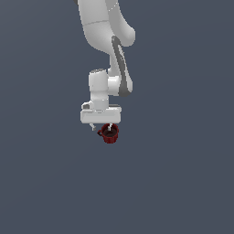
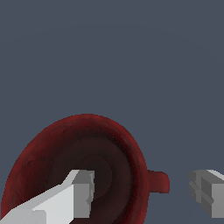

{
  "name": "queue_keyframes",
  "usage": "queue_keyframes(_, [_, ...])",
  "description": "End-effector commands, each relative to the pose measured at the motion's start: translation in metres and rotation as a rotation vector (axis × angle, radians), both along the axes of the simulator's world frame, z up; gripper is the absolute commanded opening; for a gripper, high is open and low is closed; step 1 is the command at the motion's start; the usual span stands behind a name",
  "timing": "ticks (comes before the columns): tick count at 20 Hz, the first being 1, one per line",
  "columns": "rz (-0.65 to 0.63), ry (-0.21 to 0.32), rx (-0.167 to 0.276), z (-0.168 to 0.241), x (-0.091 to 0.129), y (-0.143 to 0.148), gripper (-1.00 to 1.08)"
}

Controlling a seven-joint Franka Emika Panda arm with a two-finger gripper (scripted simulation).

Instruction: Pick up the object and move it to a goal position.

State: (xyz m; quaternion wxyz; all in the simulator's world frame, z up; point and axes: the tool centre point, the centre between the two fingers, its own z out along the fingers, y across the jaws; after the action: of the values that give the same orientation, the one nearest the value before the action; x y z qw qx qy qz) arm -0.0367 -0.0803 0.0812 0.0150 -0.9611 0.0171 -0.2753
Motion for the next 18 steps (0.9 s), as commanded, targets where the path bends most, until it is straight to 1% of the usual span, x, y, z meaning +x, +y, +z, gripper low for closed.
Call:
queue_keyframes(1, [0.0,-0.001,-0.001,-0.0055,0.0034,0.0,0.68])
queue_keyframes(5, [0.0,-0.002,0.001,-0.0082,0.0059,0.0002,0.68])
queue_keyframes(6, [0.0,-0.002,0.001,-0.0082,0.0059,0.0002,-1.0])
queue_keyframes(18, [-0.003,-0.002,0.0,-0.0077,0.0048,-0.0011,-1.0])
